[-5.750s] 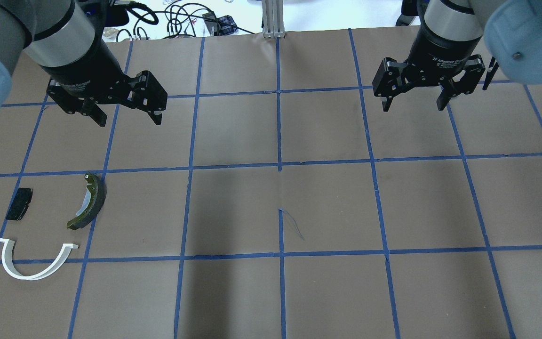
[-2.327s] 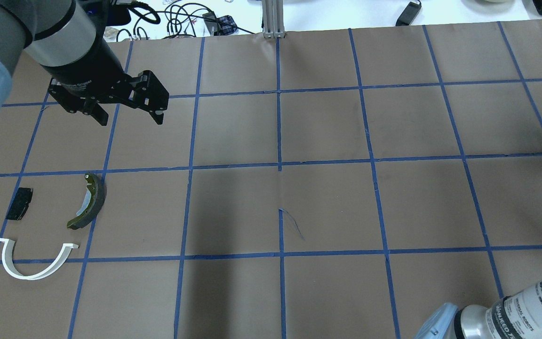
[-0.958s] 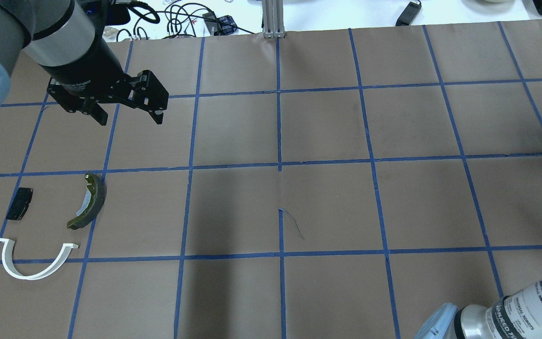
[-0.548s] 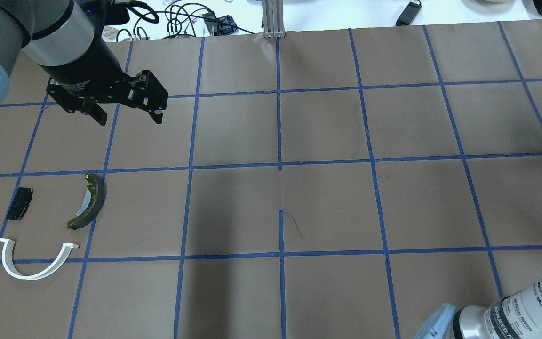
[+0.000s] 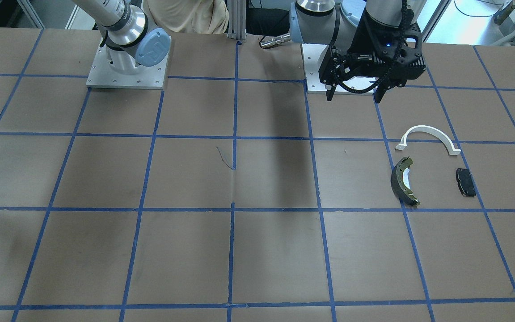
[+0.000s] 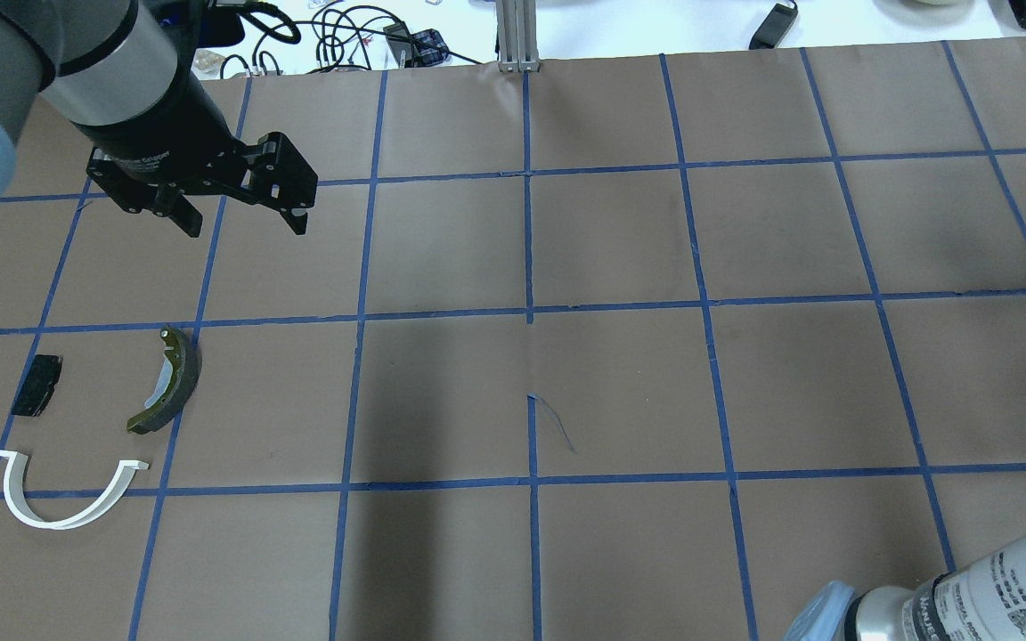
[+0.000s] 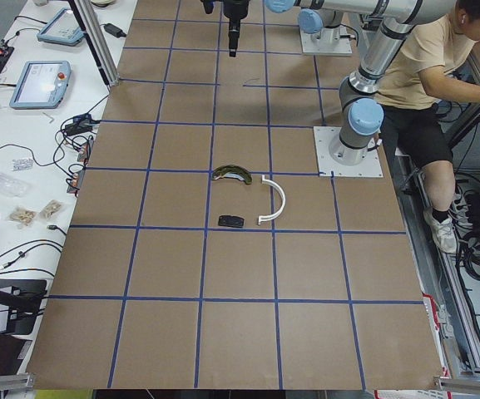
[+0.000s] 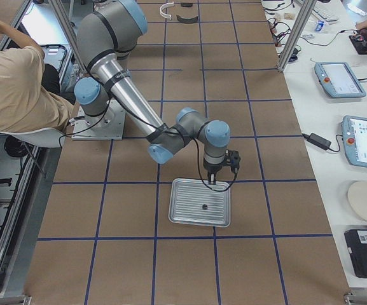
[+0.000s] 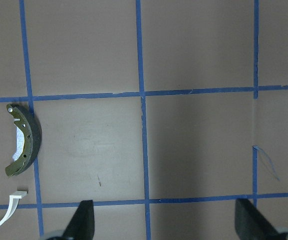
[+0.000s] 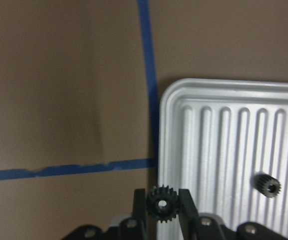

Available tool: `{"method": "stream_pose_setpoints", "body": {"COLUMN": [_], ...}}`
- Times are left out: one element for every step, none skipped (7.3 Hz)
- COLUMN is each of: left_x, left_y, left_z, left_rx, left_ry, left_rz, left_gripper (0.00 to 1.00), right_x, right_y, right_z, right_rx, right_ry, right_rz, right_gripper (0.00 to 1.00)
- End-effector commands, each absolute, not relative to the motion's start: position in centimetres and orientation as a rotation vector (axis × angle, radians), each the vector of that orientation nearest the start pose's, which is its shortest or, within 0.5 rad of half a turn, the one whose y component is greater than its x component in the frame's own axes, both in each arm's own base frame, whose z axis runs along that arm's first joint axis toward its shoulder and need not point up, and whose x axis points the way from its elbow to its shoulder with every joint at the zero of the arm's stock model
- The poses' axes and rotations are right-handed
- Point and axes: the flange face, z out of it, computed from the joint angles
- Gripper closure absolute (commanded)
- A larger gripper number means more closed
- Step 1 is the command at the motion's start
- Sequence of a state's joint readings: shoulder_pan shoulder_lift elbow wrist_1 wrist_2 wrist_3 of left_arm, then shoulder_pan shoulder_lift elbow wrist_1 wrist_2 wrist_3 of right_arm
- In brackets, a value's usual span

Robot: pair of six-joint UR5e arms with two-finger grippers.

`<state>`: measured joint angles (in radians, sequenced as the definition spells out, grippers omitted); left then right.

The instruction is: Place bearing gear from tray to pile

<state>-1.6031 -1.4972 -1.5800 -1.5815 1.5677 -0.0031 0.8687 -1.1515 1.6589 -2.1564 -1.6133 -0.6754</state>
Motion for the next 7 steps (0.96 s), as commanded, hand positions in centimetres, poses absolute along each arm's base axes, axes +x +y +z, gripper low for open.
{"method": "stream_pose_setpoints", "body": {"left_x": [-14.9, -14.9, -14.9, -14.8, -14.9, -14.9, -14.9], "left_y": [-46.0, -46.0, -46.0, -46.1, -46.0, -46.0, -46.0], "left_z": [51.7, 51.7, 51.7, 51.7, 51.7, 51.7, 51.7], "left_rx": [0.046, 0.046, 0.046, 0.044, 0.046, 0.046, 0.046], "left_ry": [3.144, 3.144, 3.144, 3.144, 3.144, 3.144, 3.144], "left_rz": [-0.084, -0.084, -0.084, -0.084, -0.084, -0.084, -0.084], "left_gripper": [0.0, 0.0, 0.0, 0.0, 0.0, 0.0, 0.0], "right_x": [-14.4, -6.3, 1.0, 9.6, 16.3, 21.5, 25.5], "right_y": [-60.2, -60.5, -60.2, -59.3, -57.9, -56.7, -55.4], "right_z": [30.4, 31.7, 31.8, 32.0, 31.7, 30.6, 28.7], "right_rx": [-0.169, -0.311, -0.326, -0.318, -0.352, -0.406, -0.37], "right_ry": [3.18, 3.153, 3.114, 3.063, 3.056, 3.036, 3.046], "right_rz": [-0.059, -0.042, 0.004, 0.0, 0.018, 0.037, 0.095], "right_gripper": [0.89, 0.9, 0.9, 0.9, 0.9, 0.9, 0.91]}}
